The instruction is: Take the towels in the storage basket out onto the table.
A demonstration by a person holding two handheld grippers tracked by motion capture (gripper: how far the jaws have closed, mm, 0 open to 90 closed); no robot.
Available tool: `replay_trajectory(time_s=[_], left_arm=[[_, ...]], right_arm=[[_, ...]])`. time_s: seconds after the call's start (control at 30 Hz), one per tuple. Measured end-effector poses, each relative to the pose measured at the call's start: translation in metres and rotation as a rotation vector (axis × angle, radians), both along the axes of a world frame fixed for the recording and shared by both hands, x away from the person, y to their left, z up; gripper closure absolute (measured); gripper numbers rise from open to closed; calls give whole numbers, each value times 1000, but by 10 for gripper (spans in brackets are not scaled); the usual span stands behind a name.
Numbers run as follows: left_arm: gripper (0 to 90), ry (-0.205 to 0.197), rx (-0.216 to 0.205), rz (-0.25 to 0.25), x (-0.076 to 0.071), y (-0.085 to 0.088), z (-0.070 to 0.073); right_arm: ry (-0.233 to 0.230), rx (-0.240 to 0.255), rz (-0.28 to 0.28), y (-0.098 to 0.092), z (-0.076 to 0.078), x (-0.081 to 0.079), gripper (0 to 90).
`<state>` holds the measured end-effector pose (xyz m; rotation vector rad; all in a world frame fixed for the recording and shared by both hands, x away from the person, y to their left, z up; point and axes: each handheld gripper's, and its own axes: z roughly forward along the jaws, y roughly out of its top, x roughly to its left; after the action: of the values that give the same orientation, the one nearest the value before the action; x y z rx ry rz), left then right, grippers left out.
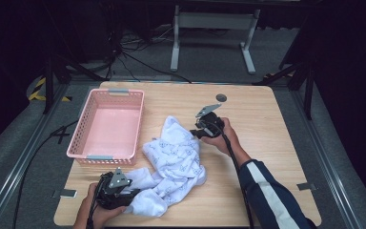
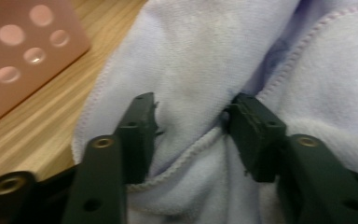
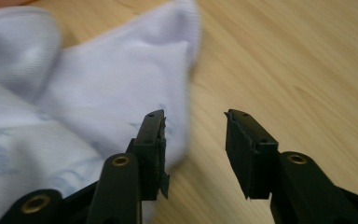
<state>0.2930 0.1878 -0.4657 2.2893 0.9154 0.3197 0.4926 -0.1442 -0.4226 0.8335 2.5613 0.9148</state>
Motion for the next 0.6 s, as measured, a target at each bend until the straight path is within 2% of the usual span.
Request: replay_trajectory(time_s=[0.03, 0.07, 0.13, 0.17, 0.23, 0.27, 0.33, 0.4, 0.43, 0.47, 0.5, 0.6], left_arm=[[429, 0, 1, 10, 1, 1, 0], [401, 11, -16, 28, 2, 3, -2], [355, 7, -16, 36, 3, 5, -3], [334, 0, -26, 41, 3, 5, -4], [333, 7, -22, 29, 2, 5, -3], [366, 2, -19, 10, 2, 5, -3], [426, 12, -25, -6, 1, 4, -2], [561, 18, -28, -46, 0, 2, 0], [637, 22, -27, -48, -1, 1, 0], [692, 26, -18, -64, -3, 0, 1], [760, 26, 0, -68, -5, 0, 2], [791, 17, 22, -74, -7, -1, 4]], right_arm=[[16, 2, 24, 8, -2, -2, 549], [20, -11, 31, 13, -3, -2, 517], [46, -30, 49, 24, -10, -1, 490], [42, -72, 45, 29, -15, 0, 462], [67, -94, 44, 34, -23, 2, 434], [79, -68, 22, 34, -25, 4, 421], [112, -46, 28, 33, -25, 7, 514], [127, -32, 49, 30, -24, 6, 738], [130, -35, 60, 29, -22, 5, 780], [112, -54, 61, 29, -22, 4, 797], [73, -80, 42, 26, -20, 3, 810], [10, -55, -62, 5, -10, 6, 814]])
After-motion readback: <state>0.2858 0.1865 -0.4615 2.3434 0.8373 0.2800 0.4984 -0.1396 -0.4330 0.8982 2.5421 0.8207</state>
